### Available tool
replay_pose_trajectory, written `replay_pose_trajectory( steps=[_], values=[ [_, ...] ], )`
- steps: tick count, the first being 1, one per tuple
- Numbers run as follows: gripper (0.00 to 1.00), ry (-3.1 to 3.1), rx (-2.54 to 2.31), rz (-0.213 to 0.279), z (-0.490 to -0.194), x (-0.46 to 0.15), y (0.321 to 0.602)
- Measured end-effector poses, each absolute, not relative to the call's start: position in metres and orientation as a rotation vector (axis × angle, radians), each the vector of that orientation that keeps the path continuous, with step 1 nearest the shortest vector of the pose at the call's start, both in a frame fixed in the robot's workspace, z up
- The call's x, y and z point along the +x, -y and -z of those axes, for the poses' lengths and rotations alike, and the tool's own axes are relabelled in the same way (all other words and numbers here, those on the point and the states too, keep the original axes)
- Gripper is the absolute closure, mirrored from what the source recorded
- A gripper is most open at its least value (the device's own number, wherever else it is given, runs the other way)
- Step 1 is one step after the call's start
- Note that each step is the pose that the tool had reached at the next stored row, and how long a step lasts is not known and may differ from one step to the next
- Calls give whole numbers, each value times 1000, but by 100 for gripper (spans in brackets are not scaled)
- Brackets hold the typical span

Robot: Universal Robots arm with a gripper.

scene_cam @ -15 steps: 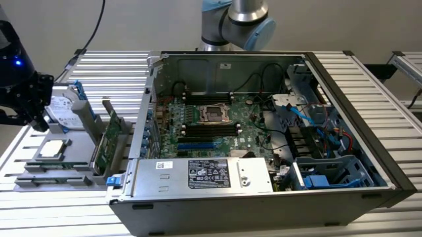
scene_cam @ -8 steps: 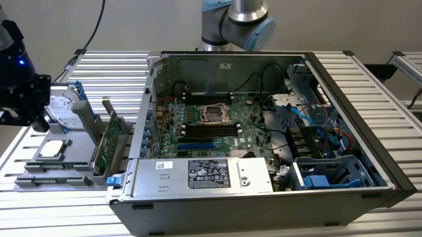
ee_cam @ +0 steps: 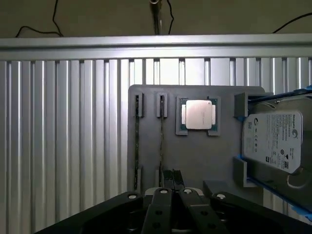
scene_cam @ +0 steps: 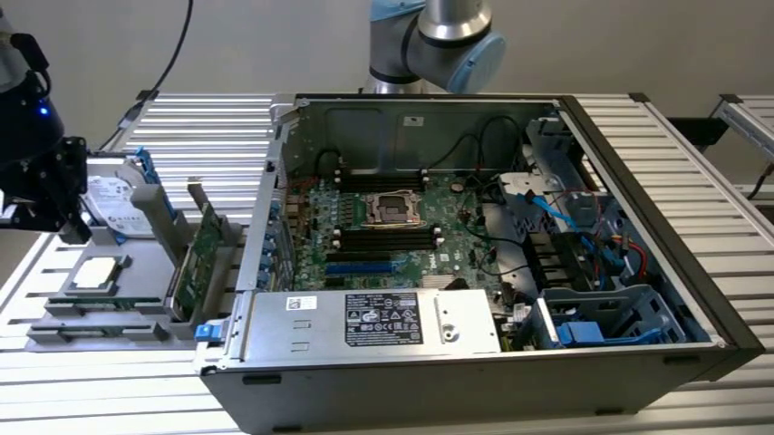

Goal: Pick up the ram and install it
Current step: 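Pick up the ram and move it above insertion slot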

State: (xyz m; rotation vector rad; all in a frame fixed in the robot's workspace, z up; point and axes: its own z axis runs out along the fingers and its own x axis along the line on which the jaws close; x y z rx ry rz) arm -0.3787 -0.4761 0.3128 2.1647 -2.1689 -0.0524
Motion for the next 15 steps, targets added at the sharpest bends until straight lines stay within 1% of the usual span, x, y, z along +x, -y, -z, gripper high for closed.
replay_pose_trajectory(
  steps=[2, 3, 4, 5, 7, 8, 15],
  values=[
    [89, 2169, 2165, 52, -313, -379, 476],
    [84, 2169, 2165, 52, -313, -379, 476],
    [84, 2169, 2165, 52, -313, -379, 476],
    [78, 2169, 2165, 52, -313, -379, 476],
    [78, 2169, 2165, 52, -313, -379, 477],
    [70, 2168, 2165, 52, -313, -379, 477],
    [70, 2169, 2166, 53, -301, -383, 496]
  ],
)
